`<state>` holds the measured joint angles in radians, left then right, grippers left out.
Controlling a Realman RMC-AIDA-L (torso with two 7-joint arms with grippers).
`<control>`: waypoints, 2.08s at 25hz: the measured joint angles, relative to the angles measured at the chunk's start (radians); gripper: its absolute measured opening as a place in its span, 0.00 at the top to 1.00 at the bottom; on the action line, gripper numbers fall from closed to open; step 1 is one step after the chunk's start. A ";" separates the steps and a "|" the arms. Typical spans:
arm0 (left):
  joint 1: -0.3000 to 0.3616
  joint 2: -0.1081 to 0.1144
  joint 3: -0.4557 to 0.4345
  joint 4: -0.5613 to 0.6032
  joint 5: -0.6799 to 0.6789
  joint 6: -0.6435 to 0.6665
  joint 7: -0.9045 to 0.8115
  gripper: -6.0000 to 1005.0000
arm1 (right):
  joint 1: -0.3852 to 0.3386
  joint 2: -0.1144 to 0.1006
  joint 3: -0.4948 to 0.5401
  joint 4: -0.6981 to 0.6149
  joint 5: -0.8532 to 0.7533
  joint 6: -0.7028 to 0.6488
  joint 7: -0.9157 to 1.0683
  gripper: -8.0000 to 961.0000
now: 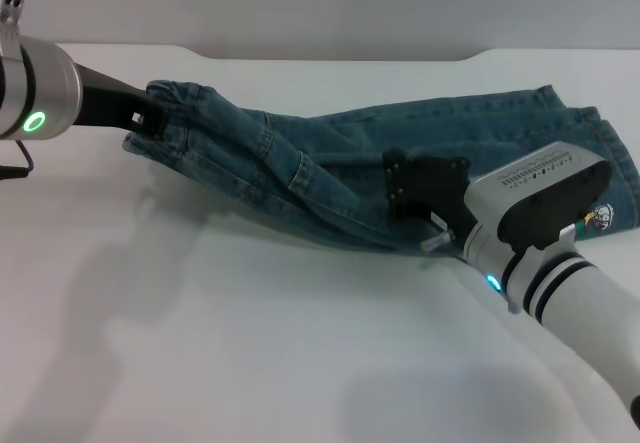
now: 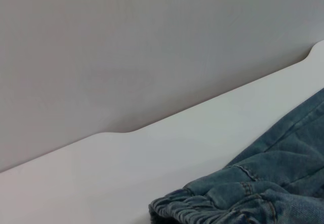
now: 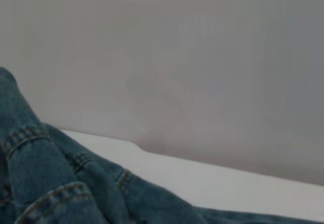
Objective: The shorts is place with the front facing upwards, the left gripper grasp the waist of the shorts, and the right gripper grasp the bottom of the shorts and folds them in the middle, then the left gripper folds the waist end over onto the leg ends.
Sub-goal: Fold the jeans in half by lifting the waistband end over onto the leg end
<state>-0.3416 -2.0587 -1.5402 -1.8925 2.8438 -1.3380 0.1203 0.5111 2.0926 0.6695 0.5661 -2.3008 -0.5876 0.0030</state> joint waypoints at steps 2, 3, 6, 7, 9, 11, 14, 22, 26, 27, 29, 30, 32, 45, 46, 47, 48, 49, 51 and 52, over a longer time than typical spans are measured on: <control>0.001 0.000 0.000 -0.003 0.000 0.001 0.000 0.96 | 0.001 0.000 -0.018 -0.008 0.000 0.002 0.032 0.97; 0.001 0.000 0.000 -0.008 0.000 0.002 0.000 0.96 | 0.001 0.000 -0.018 -0.008 0.000 0.002 0.032 0.97; 0.002 0.000 -0.001 -0.027 -0.001 0.004 0.001 0.96 | 0.016 0.000 -0.032 -0.011 0.000 0.018 0.073 0.97; 0.002 0.000 -0.001 -0.035 -0.001 0.005 0.001 0.96 | 0.024 0.000 -0.034 -0.011 0.000 0.029 0.088 0.97; 0.001 0.000 -0.001 -0.058 -0.002 0.013 0.002 0.96 | 0.048 0.000 -0.039 -0.015 0.000 0.063 0.126 0.97; 0.001 0.000 0.002 -0.067 -0.004 0.019 0.002 0.96 | 0.077 0.000 -0.058 -0.022 0.000 0.088 0.165 0.97; 0.002 -0.001 0.010 -0.076 -0.010 0.026 0.002 0.96 | 0.108 0.000 -0.103 -0.022 0.000 0.095 0.204 0.97; 0.005 -0.002 0.019 -0.107 -0.050 0.045 0.002 0.96 | 0.142 0.000 -0.130 0.014 -0.001 0.114 0.212 0.97; -0.017 -0.001 0.027 -0.111 -0.080 0.065 0.003 0.96 | 0.145 0.000 -0.142 0.023 -0.001 0.129 0.222 0.97; -0.023 -0.001 0.028 -0.112 -0.084 0.067 0.003 0.96 | 0.145 0.000 -0.144 0.024 -0.001 0.130 0.225 0.97; -0.032 -0.001 0.029 -0.113 -0.096 0.069 0.005 0.96 | 0.148 0.000 -0.145 0.024 -0.001 0.130 0.228 0.97; -0.032 -0.001 0.029 -0.113 -0.096 0.069 0.005 0.96 | 0.151 0.000 -0.146 0.024 -0.001 0.130 0.231 0.97; -0.041 -0.001 0.029 -0.114 -0.120 0.072 0.012 0.96 | 0.161 0.000 -0.157 0.025 0.000 0.130 0.242 0.97; -0.066 -0.002 0.043 -0.116 -0.143 0.099 0.027 0.96 | 0.202 0.000 -0.204 0.055 -0.001 0.121 0.289 0.97; -0.060 -0.002 0.039 -0.115 -0.143 0.102 0.034 0.96 | 0.186 0.000 -0.189 0.055 -0.003 0.115 0.286 0.97; -0.053 -0.002 0.036 -0.115 -0.143 0.105 0.039 0.96 | 0.167 -0.002 -0.170 0.055 -0.006 0.109 0.284 0.97; -0.050 -0.001 0.034 -0.115 -0.143 0.107 0.042 0.96 | 0.144 -0.005 -0.145 0.055 -0.010 0.101 0.281 0.97; -0.047 -0.001 0.033 -0.115 -0.143 0.109 0.046 0.96 | 0.125 -0.009 -0.126 0.053 -0.014 0.094 0.277 0.97; -0.045 0.000 0.032 -0.113 -0.143 0.111 0.051 0.96 | 0.088 -0.015 -0.082 0.050 -0.019 0.084 0.257 0.97; -0.044 0.000 0.031 -0.112 -0.143 0.111 0.053 0.96 | 0.069 -0.017 -0.055 0.050 -0.021 0.081 0.234 0.97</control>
<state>-0.3861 -2.0590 -1.5092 -2.0046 2.7008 -1.2269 0.1734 0.5797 2.0759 0.6149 0.6158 -2.3214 -0.5067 0.2374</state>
